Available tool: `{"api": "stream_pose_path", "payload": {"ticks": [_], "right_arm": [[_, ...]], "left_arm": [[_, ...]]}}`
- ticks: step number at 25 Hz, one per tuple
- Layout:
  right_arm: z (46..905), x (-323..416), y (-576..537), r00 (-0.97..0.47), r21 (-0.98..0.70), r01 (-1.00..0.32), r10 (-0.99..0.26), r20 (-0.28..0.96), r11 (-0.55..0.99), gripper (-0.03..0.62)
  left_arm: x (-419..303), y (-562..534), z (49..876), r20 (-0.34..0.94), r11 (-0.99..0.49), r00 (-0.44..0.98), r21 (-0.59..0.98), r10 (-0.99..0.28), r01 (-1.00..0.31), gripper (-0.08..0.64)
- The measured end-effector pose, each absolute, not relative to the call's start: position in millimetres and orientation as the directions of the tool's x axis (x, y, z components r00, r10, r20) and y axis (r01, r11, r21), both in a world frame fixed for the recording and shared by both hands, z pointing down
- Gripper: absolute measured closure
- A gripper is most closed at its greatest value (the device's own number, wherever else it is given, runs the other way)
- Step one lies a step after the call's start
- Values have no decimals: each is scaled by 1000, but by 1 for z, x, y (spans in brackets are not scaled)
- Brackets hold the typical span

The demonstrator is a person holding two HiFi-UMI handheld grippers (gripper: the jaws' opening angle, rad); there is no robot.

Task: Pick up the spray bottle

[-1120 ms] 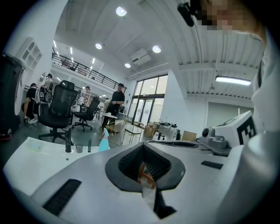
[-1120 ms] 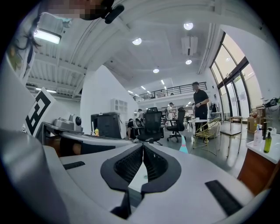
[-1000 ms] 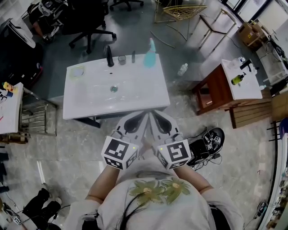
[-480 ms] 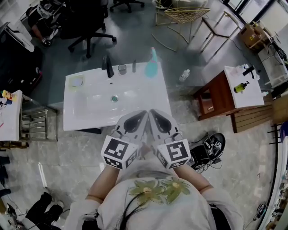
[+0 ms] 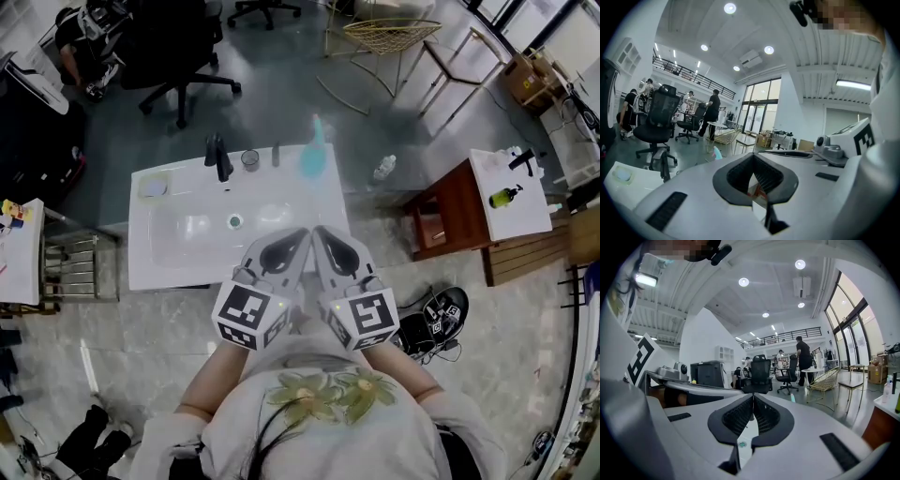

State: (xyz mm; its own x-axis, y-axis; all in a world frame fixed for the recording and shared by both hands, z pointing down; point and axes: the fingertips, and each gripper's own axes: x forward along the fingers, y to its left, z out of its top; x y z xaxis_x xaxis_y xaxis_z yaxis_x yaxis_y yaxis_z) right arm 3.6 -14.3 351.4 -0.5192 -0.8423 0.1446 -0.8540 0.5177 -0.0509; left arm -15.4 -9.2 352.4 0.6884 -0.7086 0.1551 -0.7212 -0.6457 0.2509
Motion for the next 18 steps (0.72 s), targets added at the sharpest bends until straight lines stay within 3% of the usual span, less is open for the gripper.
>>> {"api": "stream_pose_path", "payload": {"ticks": [18], "right_arm": [[351,13,-84,-552,-57,-833,-824,125,550,569]], "left_arm": [[-5,-78,352,164,-622,659,228,-734,-749,551]]}}
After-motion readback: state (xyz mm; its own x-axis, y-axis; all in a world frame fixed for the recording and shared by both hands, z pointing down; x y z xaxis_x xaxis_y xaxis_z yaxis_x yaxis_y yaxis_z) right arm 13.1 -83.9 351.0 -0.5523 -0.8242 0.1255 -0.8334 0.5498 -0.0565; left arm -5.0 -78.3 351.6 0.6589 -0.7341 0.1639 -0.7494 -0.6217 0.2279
